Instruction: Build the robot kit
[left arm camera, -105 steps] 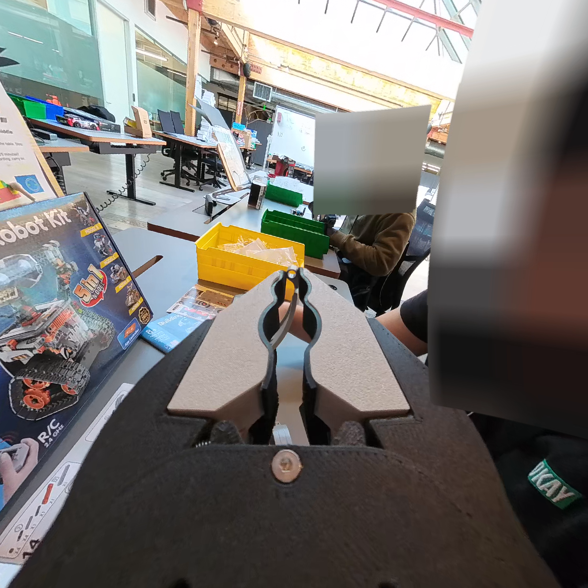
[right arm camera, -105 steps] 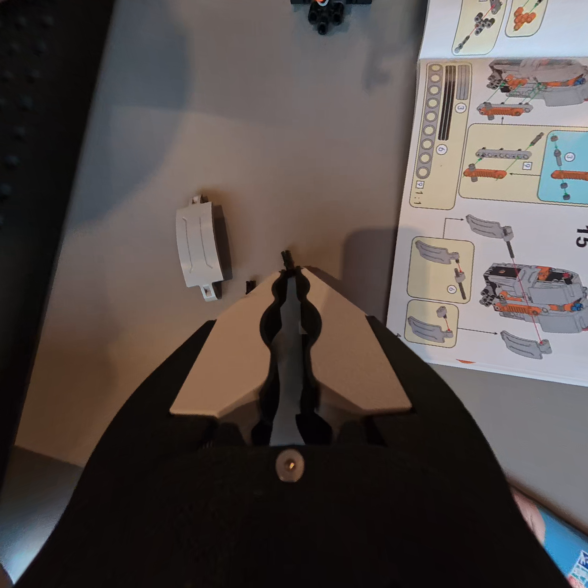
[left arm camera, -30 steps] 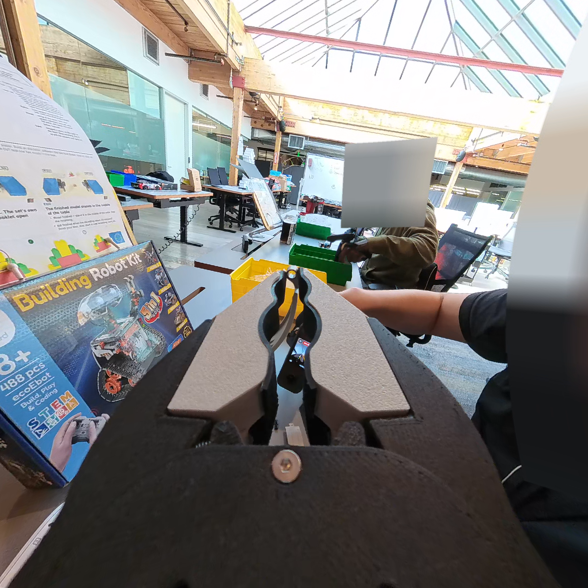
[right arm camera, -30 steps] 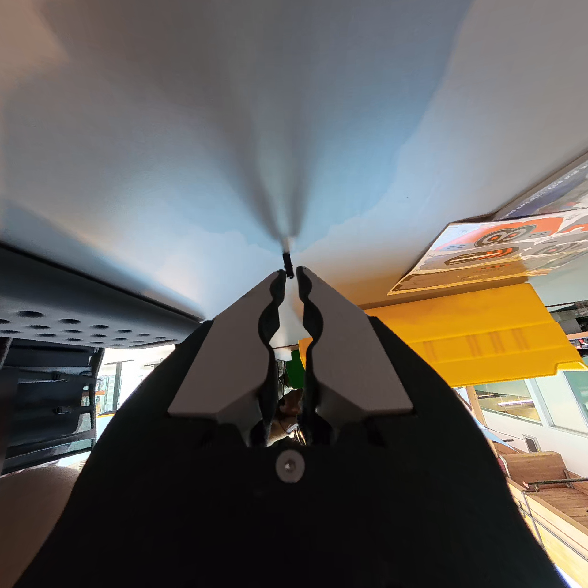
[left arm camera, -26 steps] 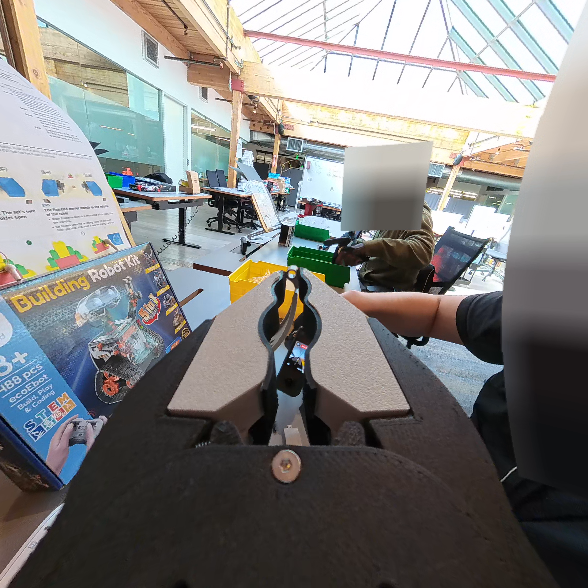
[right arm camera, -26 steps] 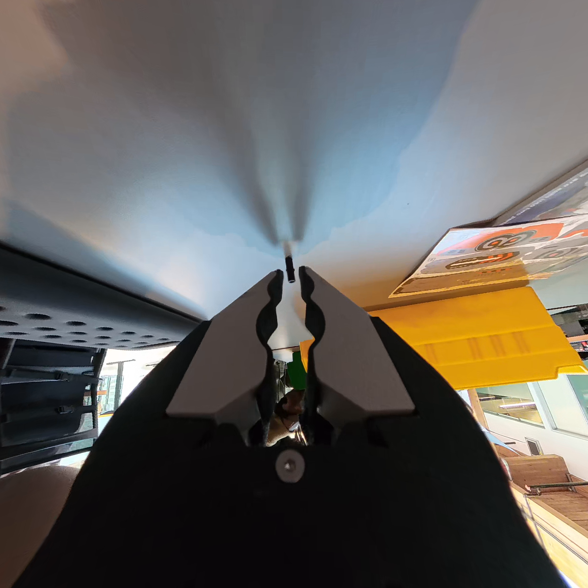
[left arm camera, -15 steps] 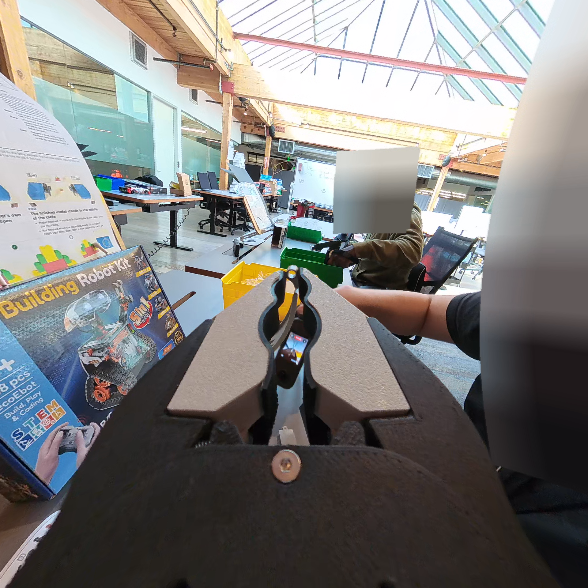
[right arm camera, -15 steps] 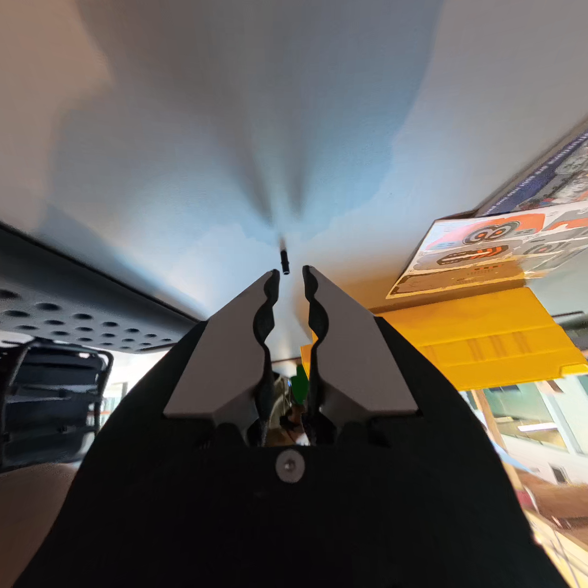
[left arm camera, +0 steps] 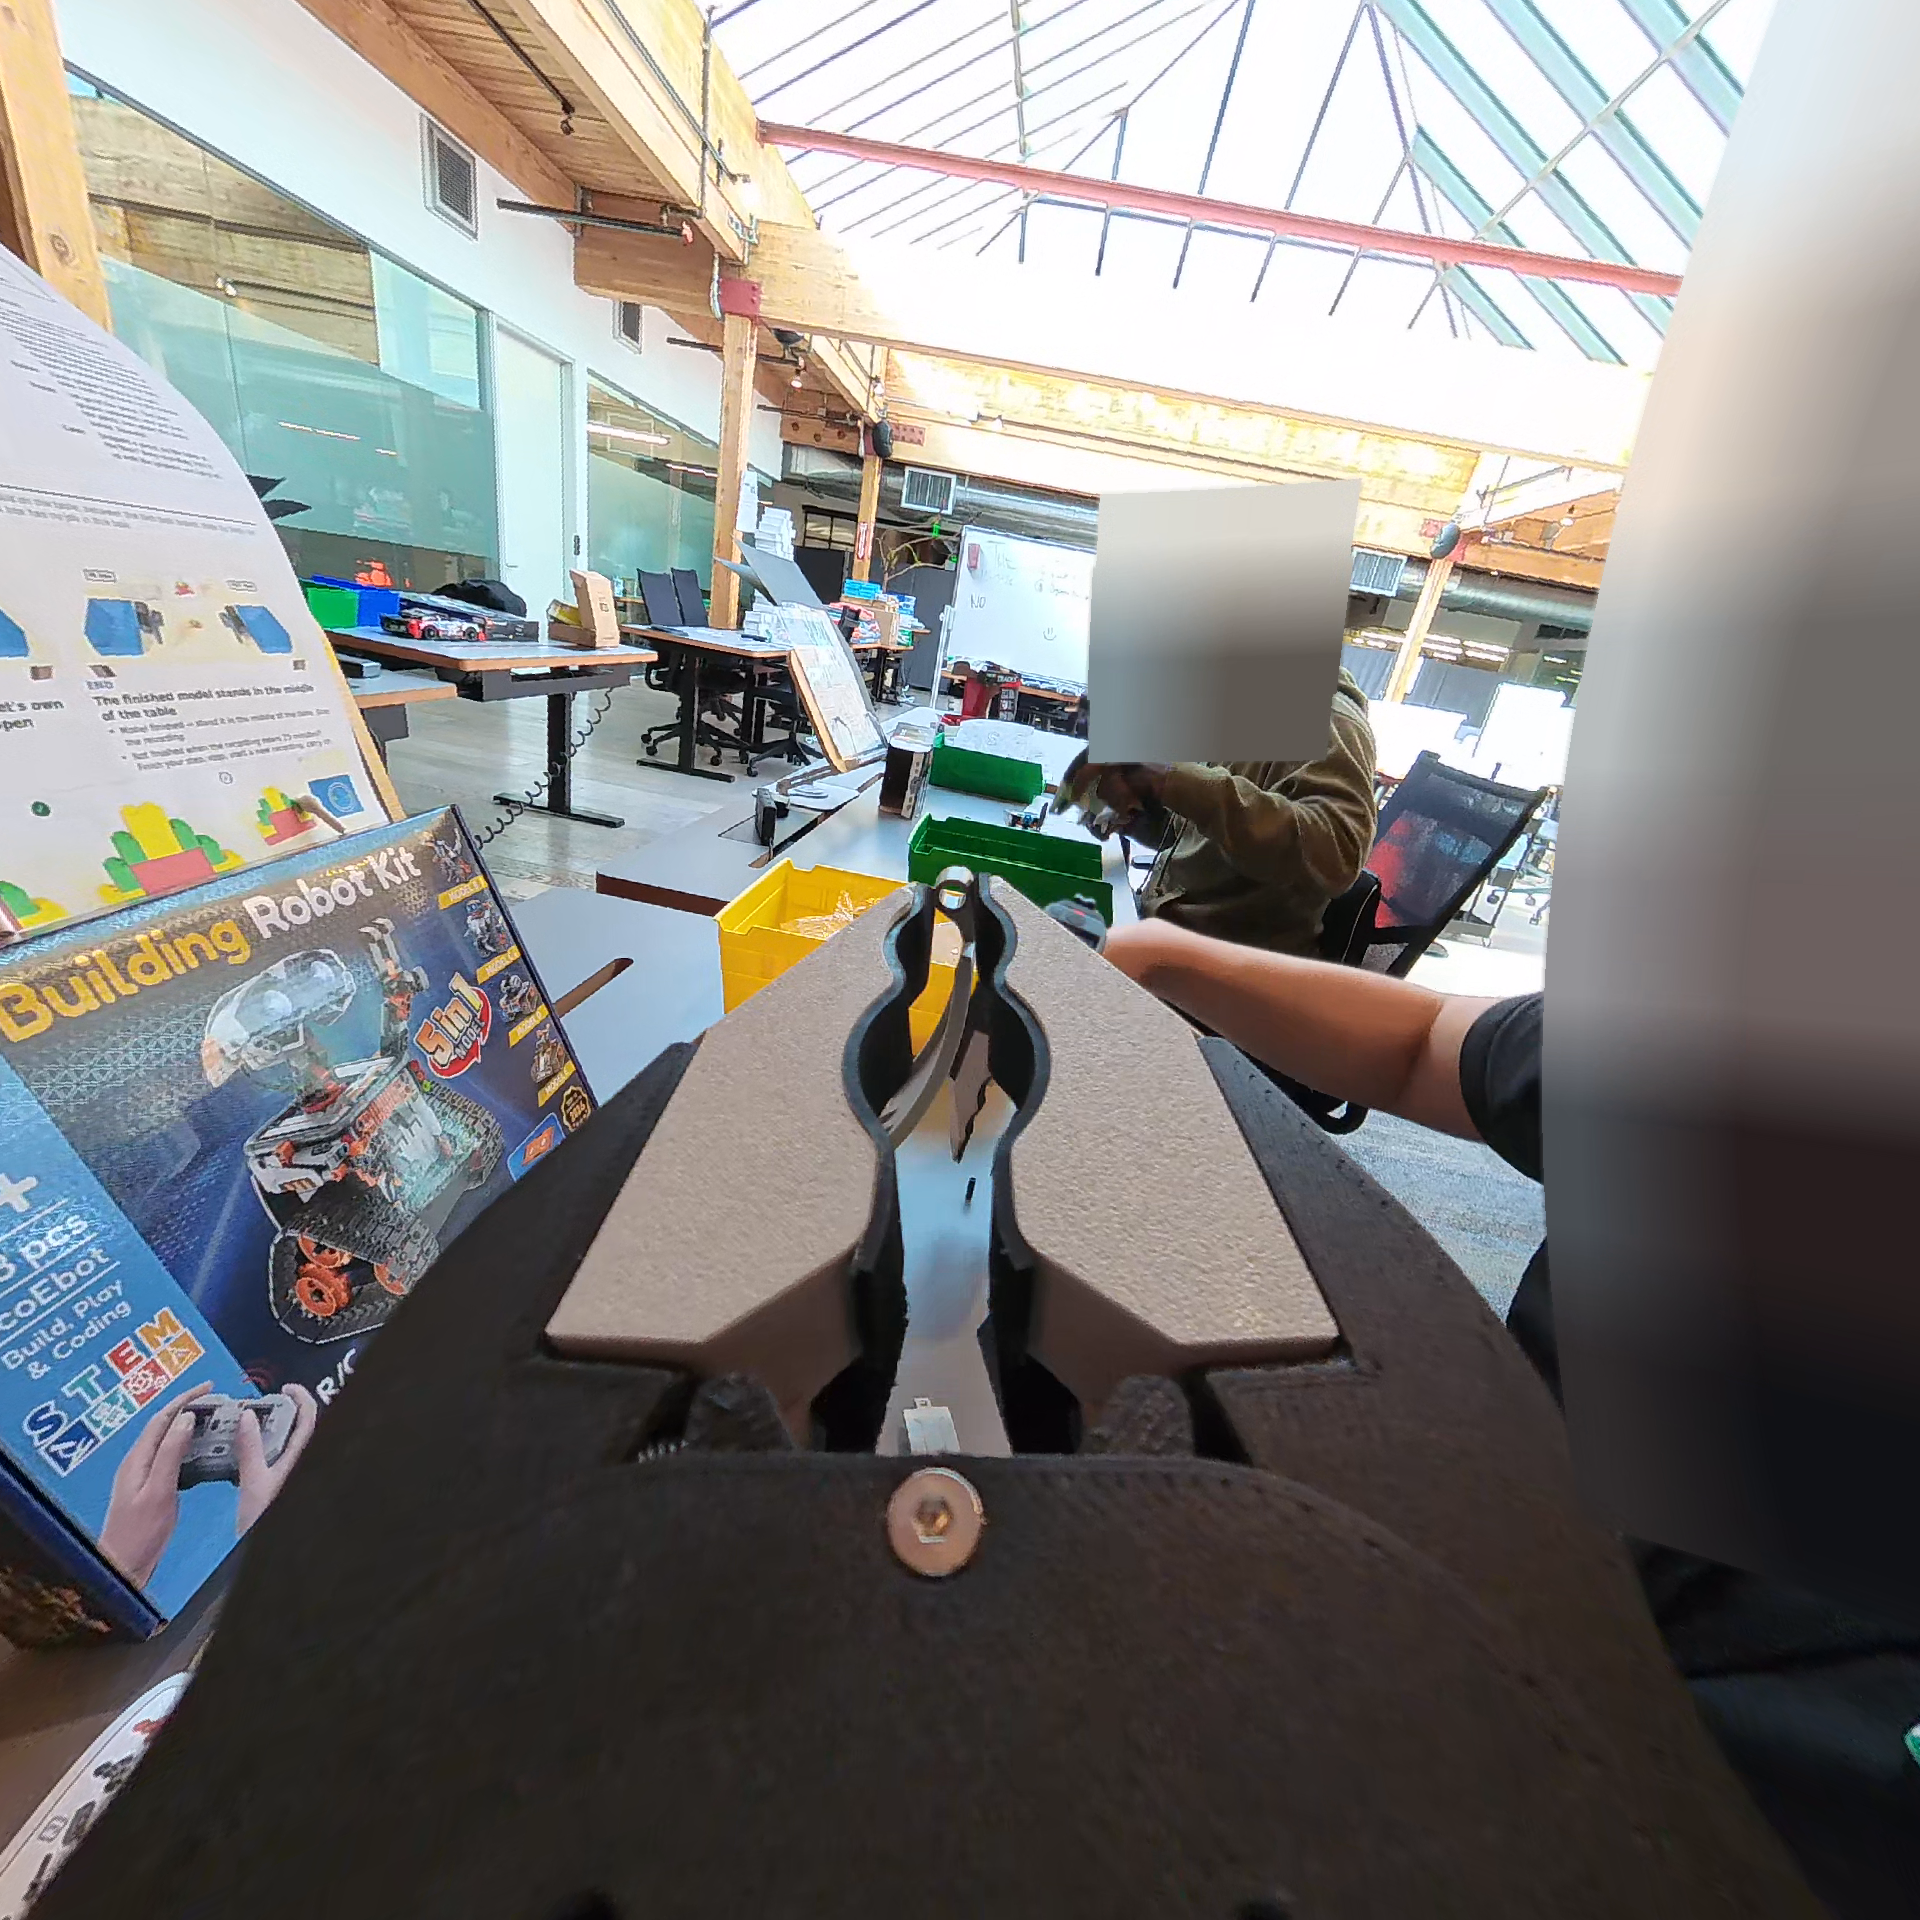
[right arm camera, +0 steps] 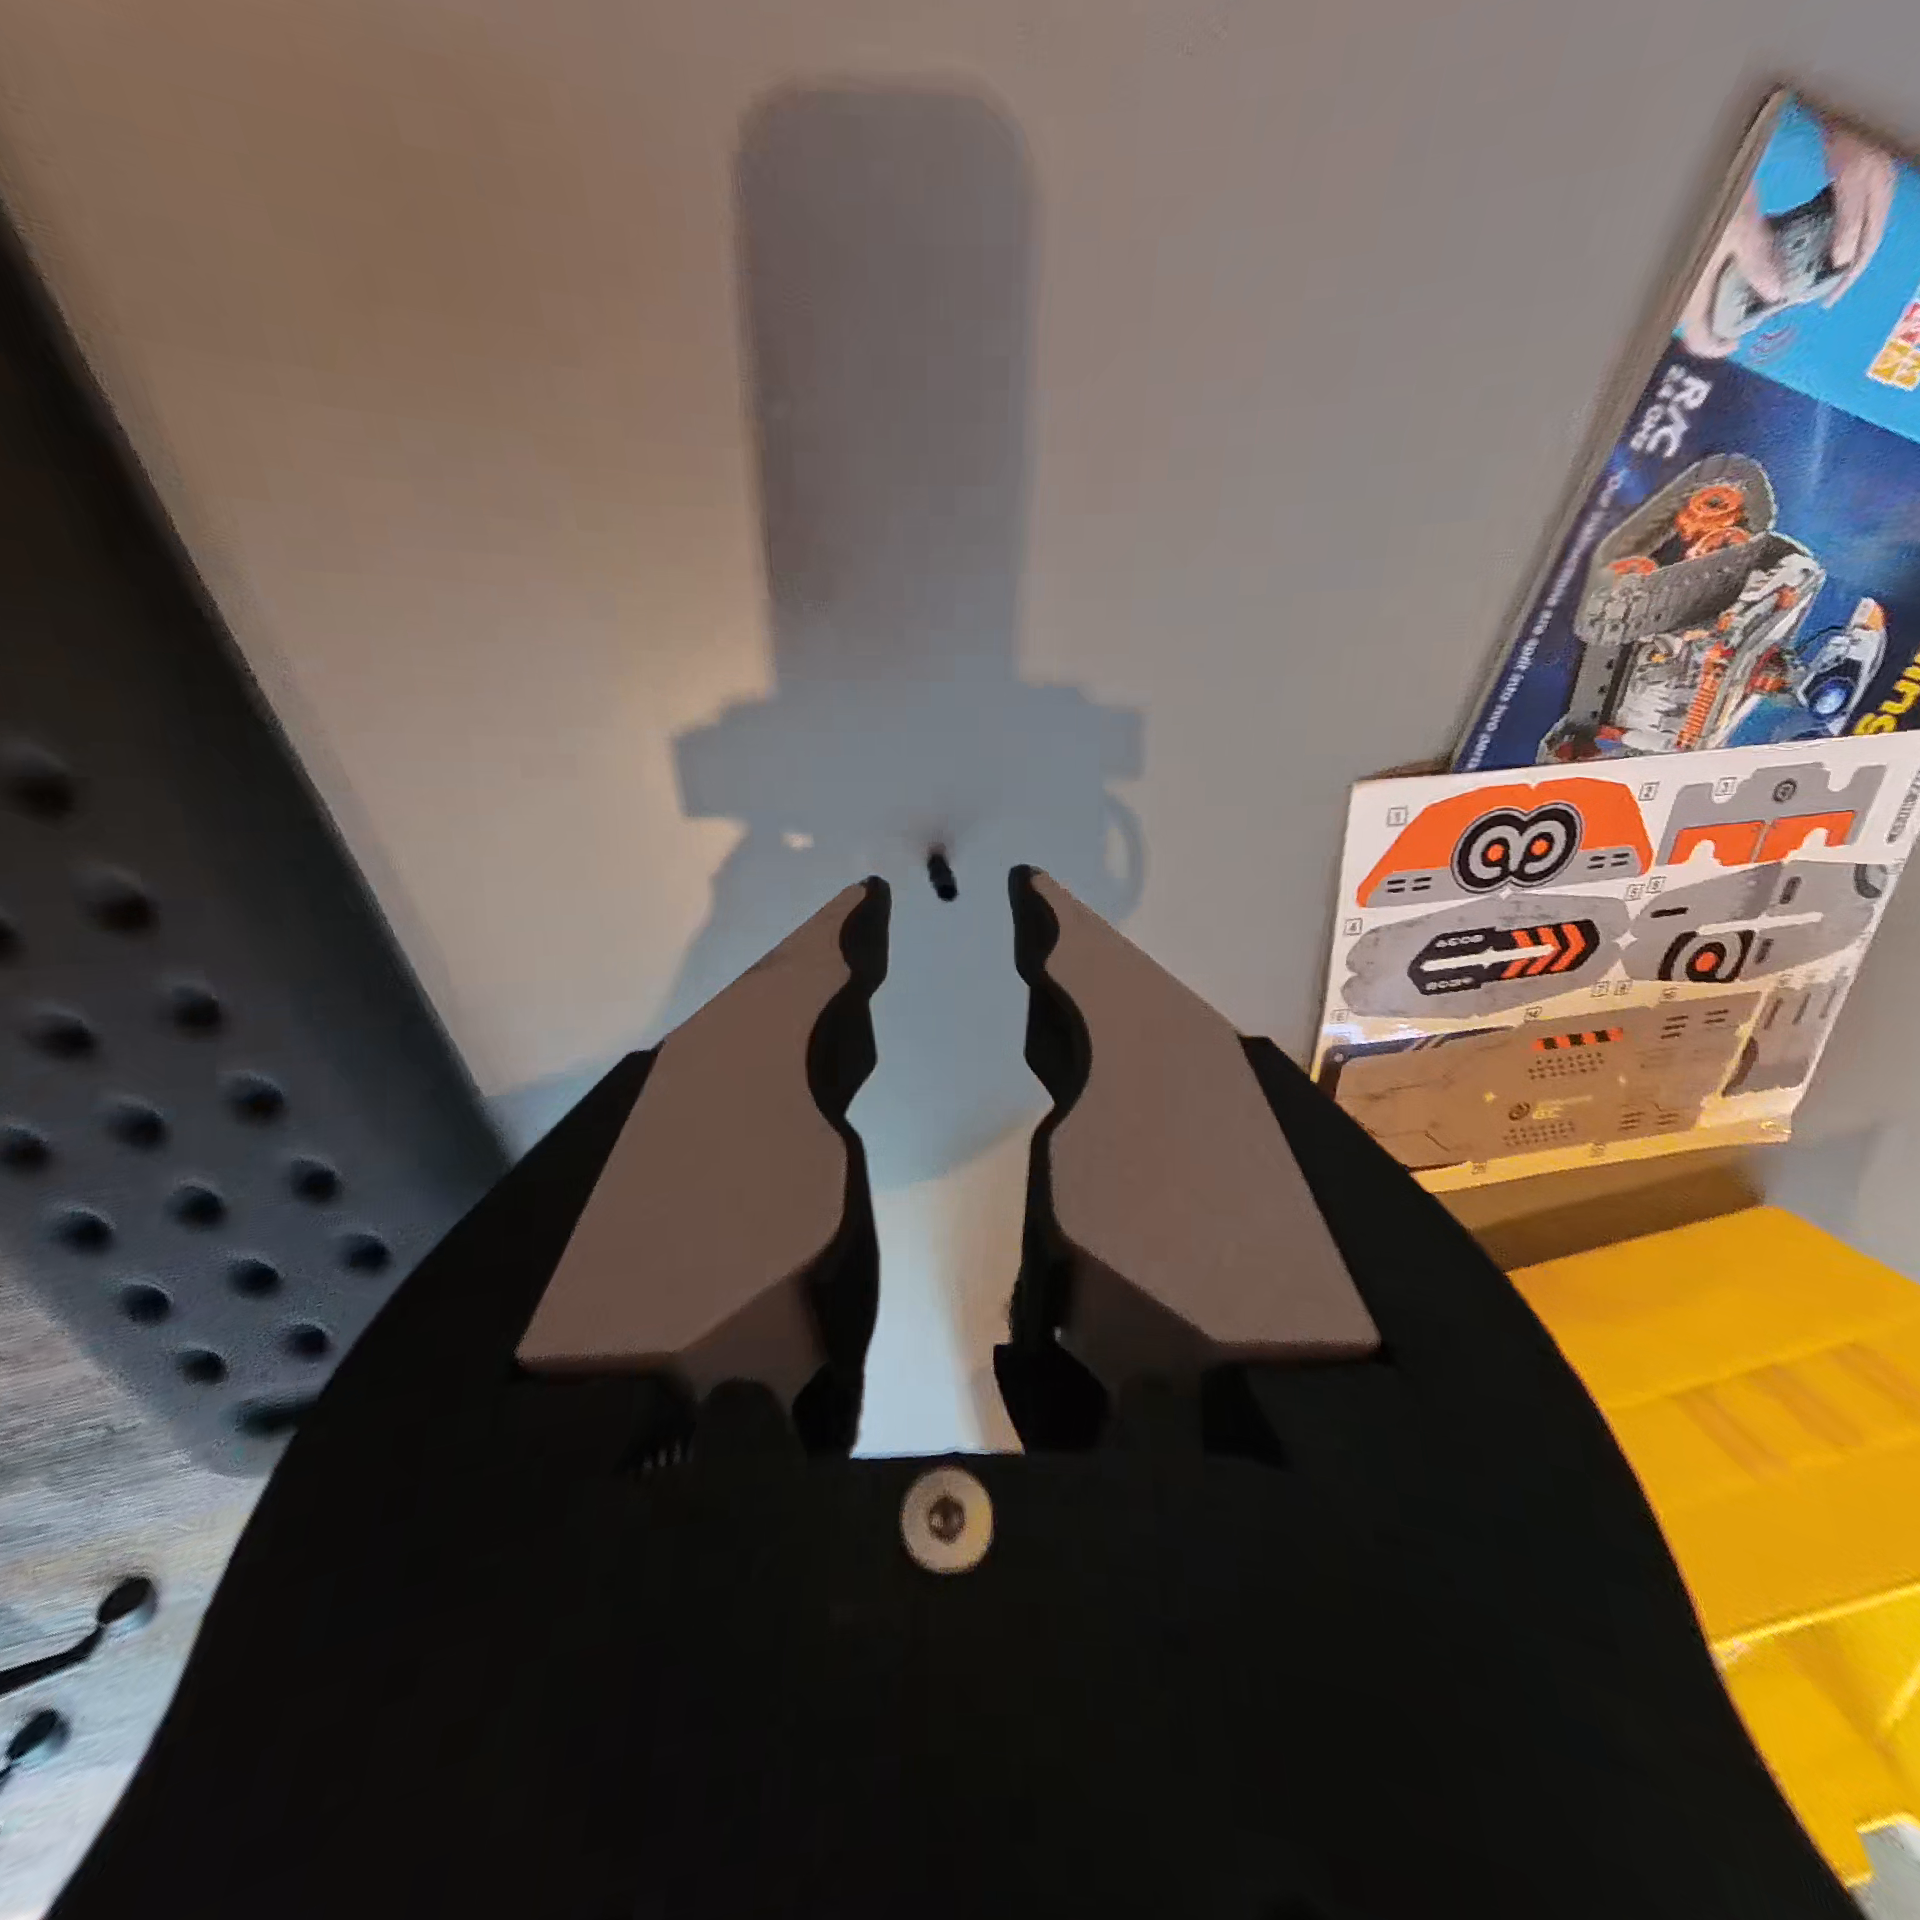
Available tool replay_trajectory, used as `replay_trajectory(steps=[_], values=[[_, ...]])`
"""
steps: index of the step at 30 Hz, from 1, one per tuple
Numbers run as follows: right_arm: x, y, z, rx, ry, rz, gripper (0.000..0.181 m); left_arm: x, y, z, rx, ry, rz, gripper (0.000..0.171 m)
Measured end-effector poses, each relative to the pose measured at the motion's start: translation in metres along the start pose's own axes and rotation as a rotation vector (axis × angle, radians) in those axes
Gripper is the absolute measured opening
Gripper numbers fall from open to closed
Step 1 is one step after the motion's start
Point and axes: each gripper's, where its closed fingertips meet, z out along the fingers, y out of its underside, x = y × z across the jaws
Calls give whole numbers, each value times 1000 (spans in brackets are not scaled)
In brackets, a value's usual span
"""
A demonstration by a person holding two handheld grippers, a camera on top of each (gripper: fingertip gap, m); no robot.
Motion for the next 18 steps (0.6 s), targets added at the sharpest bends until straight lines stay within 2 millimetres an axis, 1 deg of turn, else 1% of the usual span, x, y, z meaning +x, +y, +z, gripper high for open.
replay_trajectory(steps=[4,7,11,18], values=[[-3,1,5,31,-11,-11,23,0,1,1,-3,1,-1,5],[-1,5,9,22,-18,-3,22,-1,2,2,-8,0,-5,5],[-2,5,14,23,-40,0,15,-2,3,3,-12,0,-6,5],[-1,8,19,30,-50,17,11,-4,4,3,-18,-6,-11,5]])
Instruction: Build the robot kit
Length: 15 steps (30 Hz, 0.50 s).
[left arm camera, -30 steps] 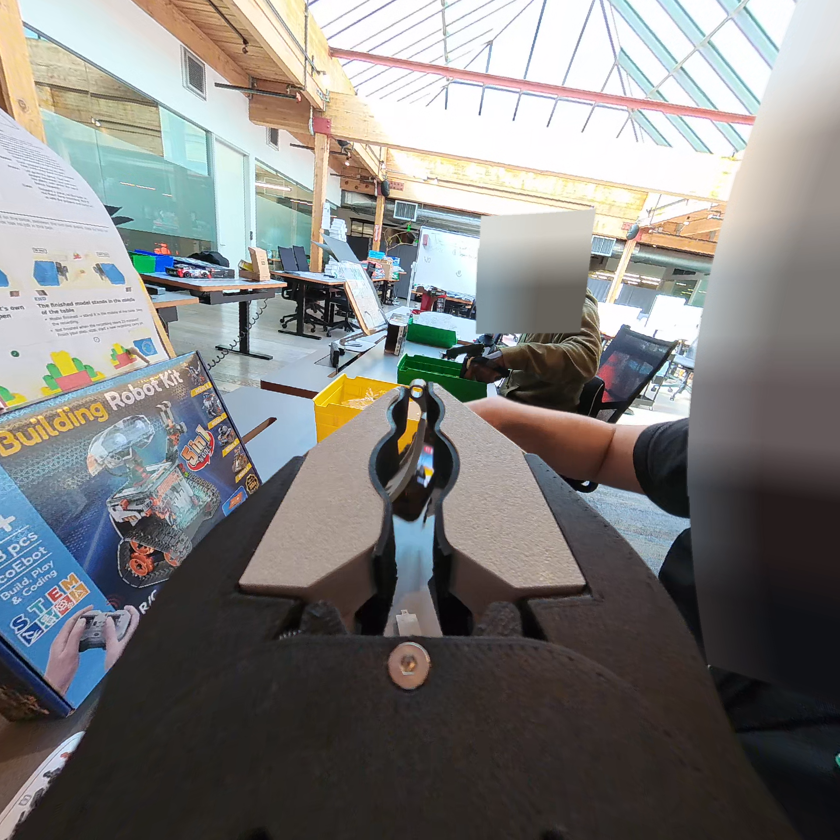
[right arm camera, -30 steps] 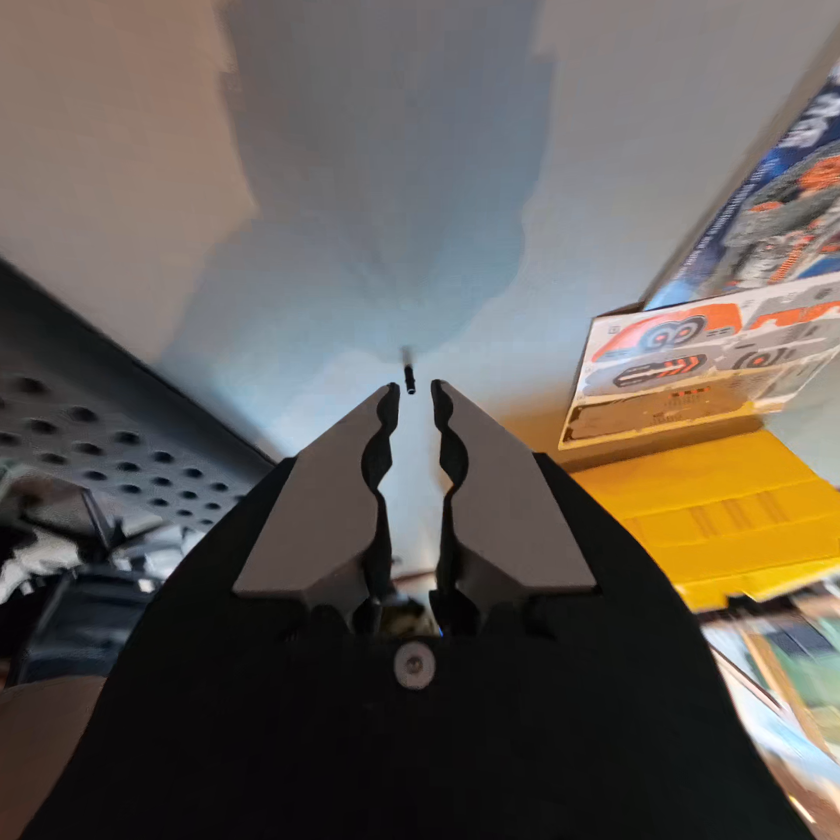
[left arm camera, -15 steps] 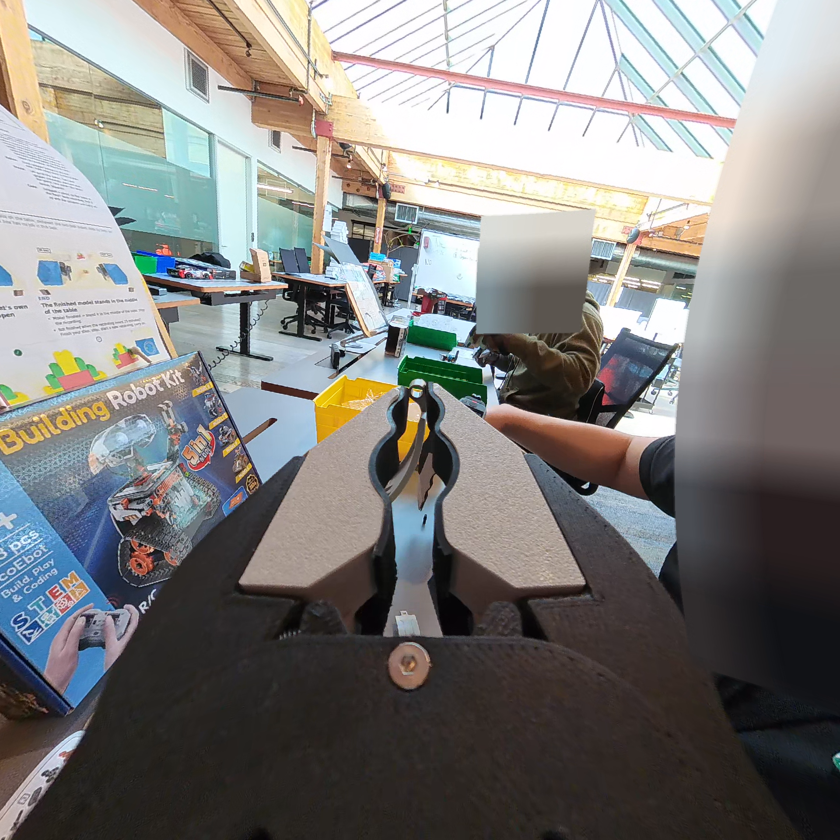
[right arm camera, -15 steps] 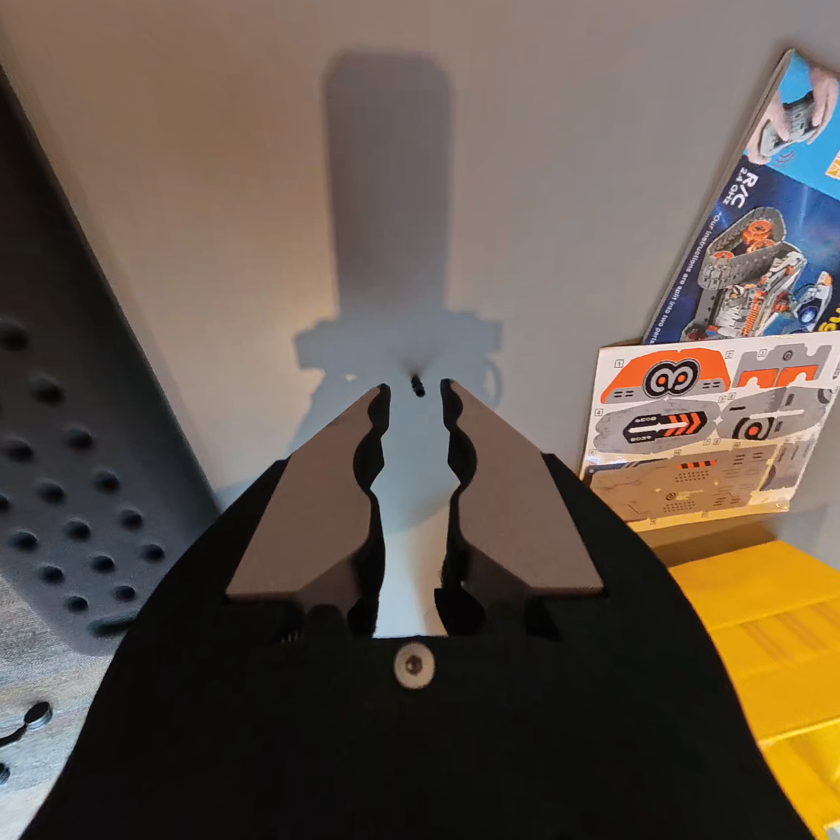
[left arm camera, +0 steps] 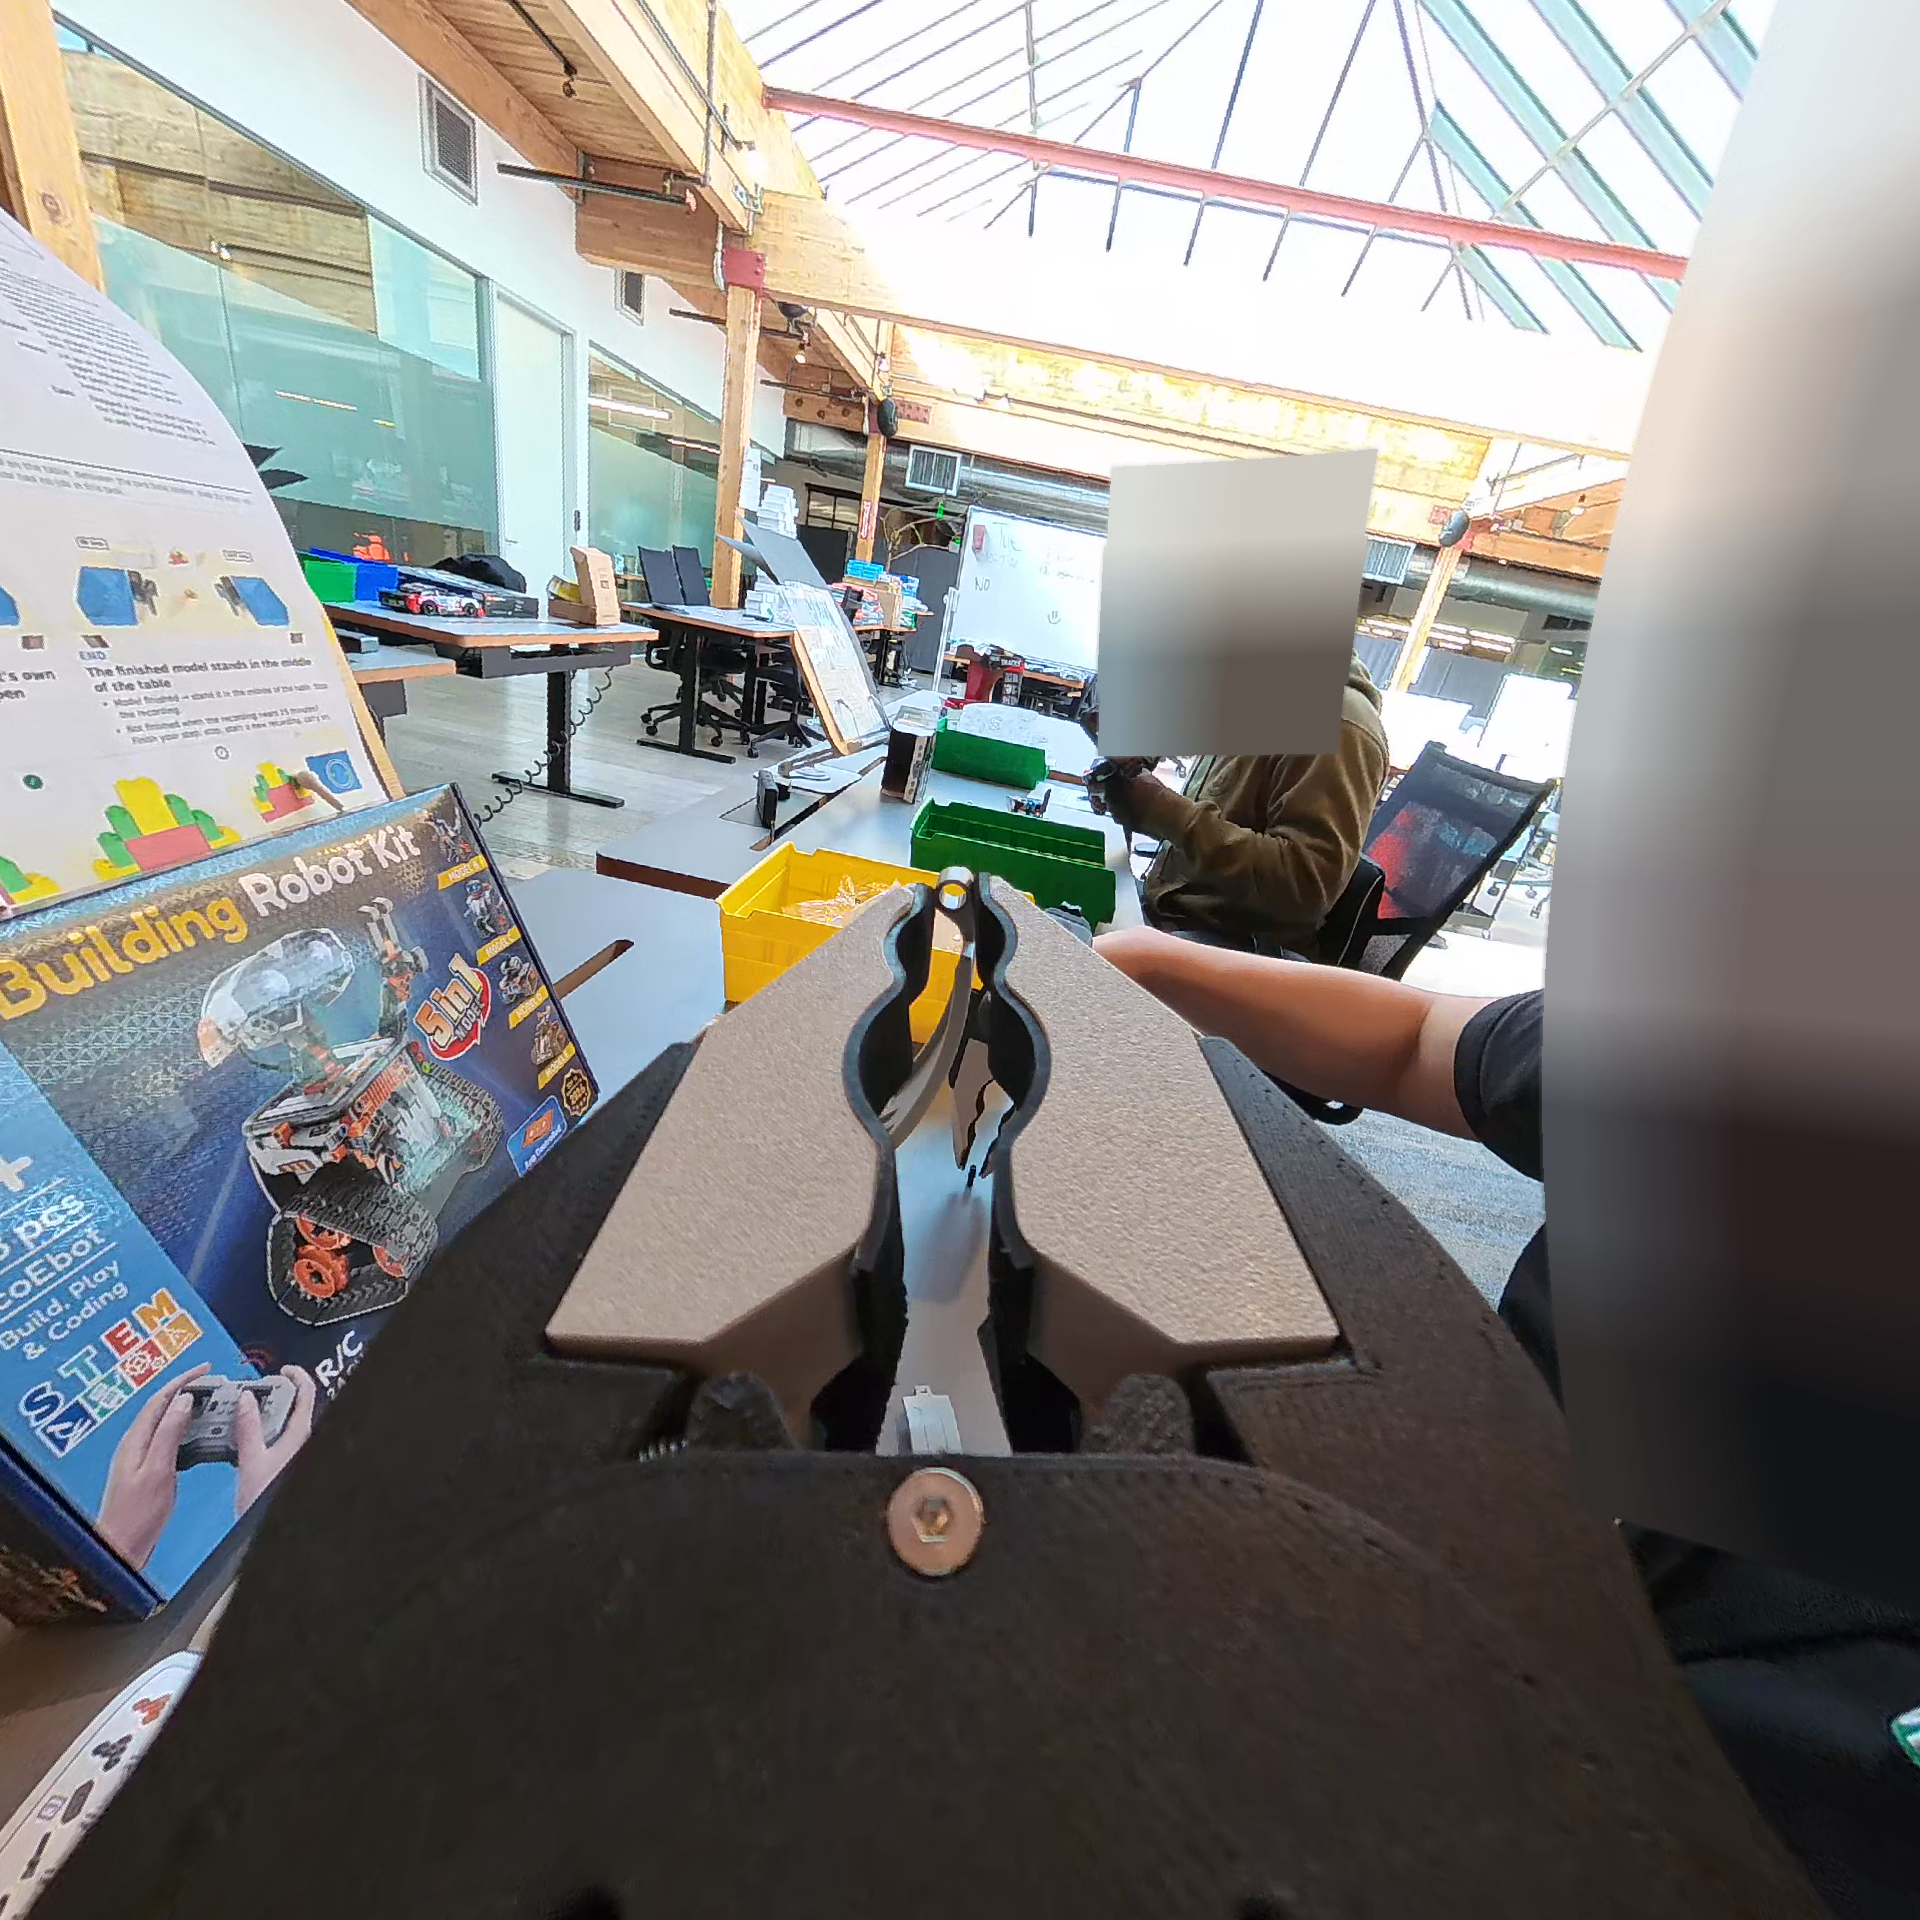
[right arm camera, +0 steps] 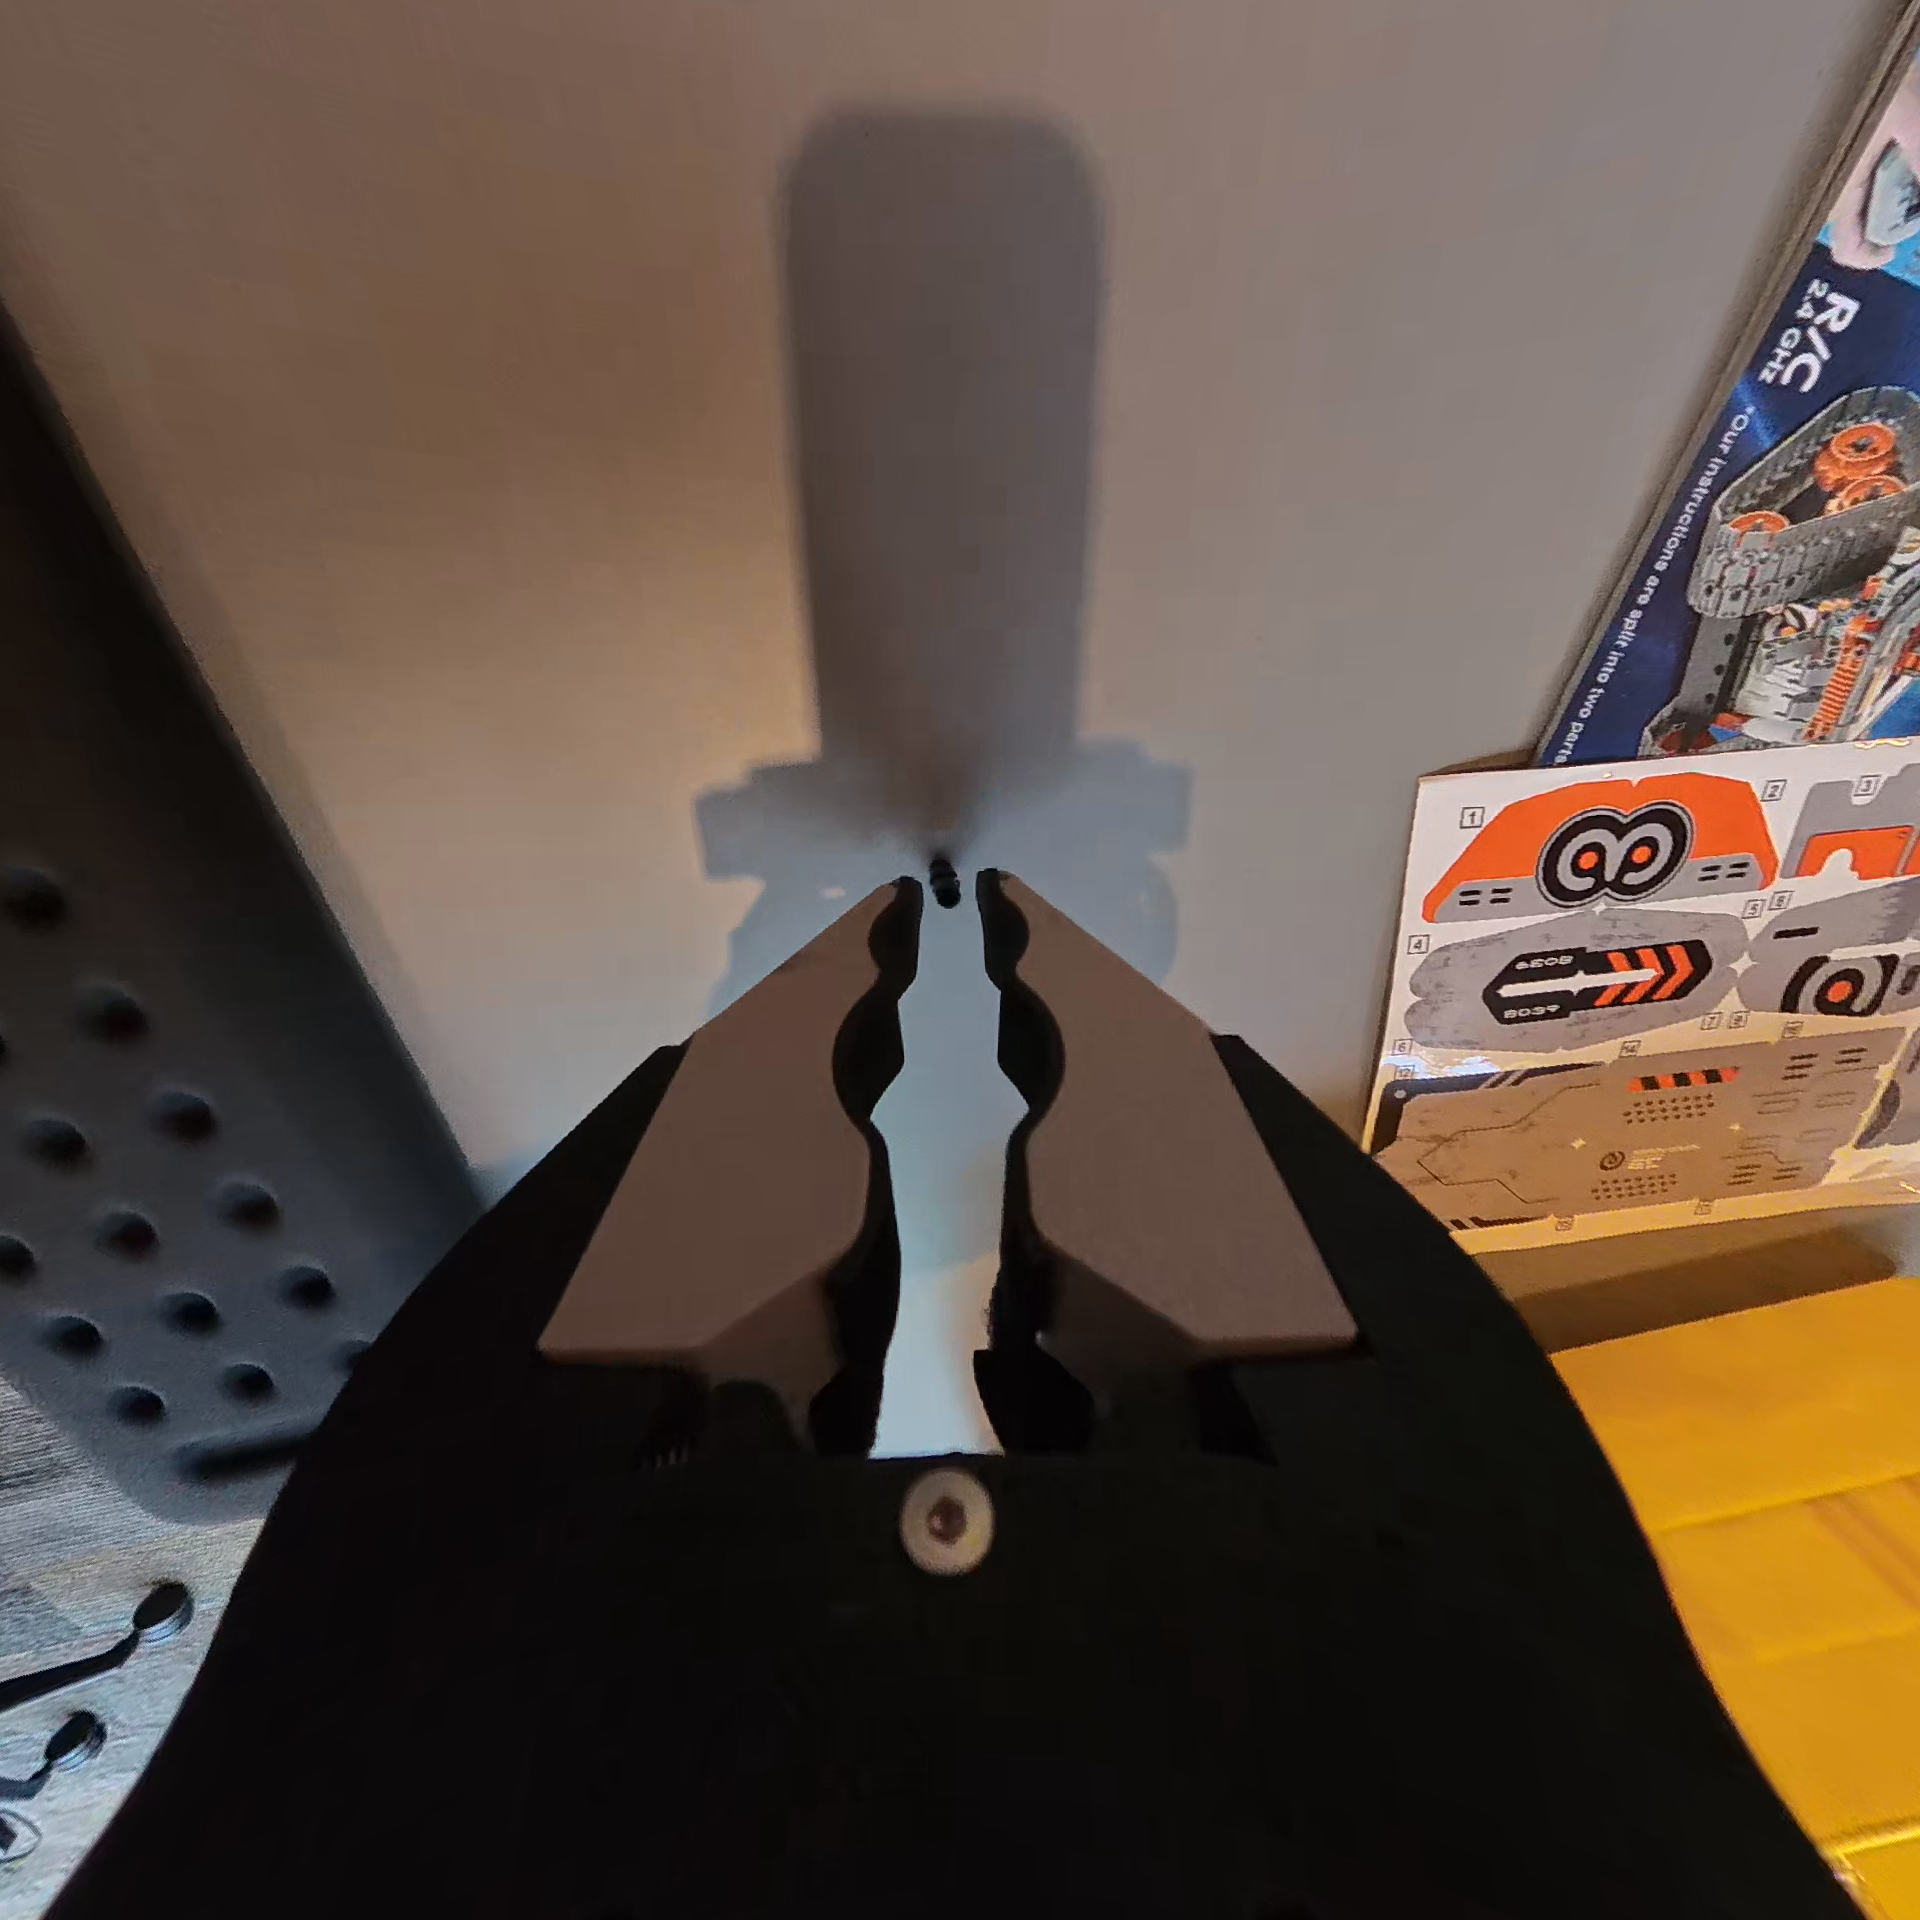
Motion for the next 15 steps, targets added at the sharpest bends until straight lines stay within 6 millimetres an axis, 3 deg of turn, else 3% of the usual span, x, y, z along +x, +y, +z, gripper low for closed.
replay_trajectory(steps=[9,13,15], values=[[1,1,1,10,4,13,4,-1,2,2,-13,3,-4,5],[4,-11,-7,96,25,21,3,-2,4,3,-22,1,-10,5],[15,-20,-18,170,89,12,3,-3,8,6,-39,6,-20,5]])
